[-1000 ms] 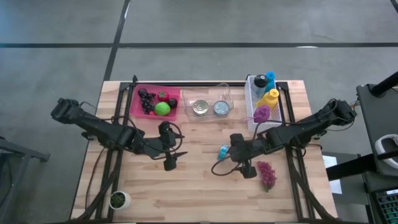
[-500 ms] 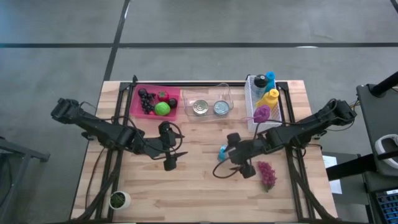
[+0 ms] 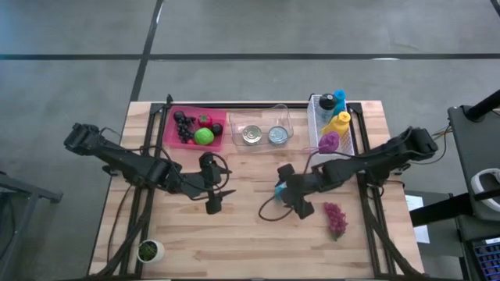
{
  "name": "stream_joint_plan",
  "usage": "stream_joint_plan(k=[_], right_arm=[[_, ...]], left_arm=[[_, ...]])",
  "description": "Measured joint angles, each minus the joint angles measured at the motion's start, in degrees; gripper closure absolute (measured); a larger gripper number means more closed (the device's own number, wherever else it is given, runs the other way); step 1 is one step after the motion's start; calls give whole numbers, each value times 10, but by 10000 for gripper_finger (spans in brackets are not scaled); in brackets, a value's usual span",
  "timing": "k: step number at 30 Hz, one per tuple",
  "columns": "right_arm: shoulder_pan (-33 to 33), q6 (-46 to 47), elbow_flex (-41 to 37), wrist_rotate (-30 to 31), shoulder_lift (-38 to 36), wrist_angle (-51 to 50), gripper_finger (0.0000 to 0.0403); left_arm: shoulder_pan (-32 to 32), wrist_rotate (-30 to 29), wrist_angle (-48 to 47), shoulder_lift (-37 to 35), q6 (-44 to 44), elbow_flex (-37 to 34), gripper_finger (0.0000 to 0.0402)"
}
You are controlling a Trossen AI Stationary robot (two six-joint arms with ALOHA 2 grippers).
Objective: Pick & Place Food Item
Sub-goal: Put the blue tuna can into the transparent bin
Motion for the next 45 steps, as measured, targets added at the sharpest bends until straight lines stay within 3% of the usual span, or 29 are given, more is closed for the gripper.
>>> stream_joint_plan(k=[9,21,34,45], right_arm=[[-39,-35,1,-23,31,-2,35],[-41,-64,1,-47,73,-9,35],[-41,51,1,-47,66,-15,35],[-41,51,1,-45,90,-13,36]], left_arm=[[0,0,-1,0,0,0,106],[0,0,-1,0,0,0,91],[0,0,-4,0,-1,0,79],[0,0,-5,0,-1,0,87]])
